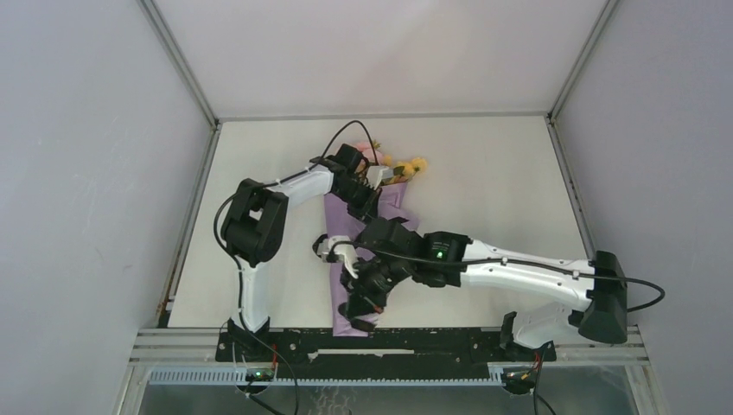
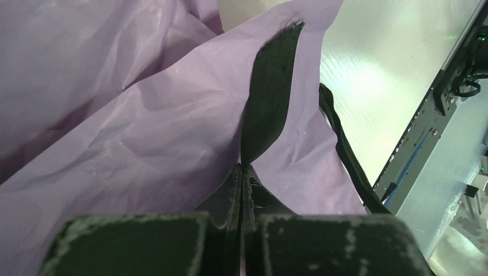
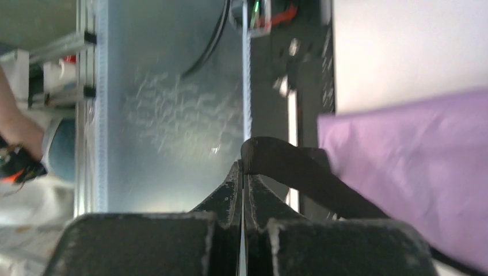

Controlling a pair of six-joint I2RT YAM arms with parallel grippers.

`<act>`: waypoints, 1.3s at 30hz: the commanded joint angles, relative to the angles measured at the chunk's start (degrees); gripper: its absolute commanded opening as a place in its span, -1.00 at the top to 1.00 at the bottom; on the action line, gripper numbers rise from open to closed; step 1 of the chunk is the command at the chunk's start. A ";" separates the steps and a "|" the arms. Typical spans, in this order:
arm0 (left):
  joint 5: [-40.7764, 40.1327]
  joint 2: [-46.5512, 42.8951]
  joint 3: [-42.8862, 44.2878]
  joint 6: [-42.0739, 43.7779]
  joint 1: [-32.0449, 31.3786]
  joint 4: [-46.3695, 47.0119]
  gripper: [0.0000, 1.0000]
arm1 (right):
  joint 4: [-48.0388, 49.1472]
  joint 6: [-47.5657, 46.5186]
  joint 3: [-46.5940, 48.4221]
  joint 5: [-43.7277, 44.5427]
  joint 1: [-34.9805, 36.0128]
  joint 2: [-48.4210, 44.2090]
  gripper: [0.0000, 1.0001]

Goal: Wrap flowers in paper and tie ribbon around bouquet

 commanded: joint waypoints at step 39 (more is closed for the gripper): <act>10.60 -20.62 0.46 0.37 2.11 -0.89 1.00 | 58.35 17.78 -30.28 8.20 -23.60 17.08 0.07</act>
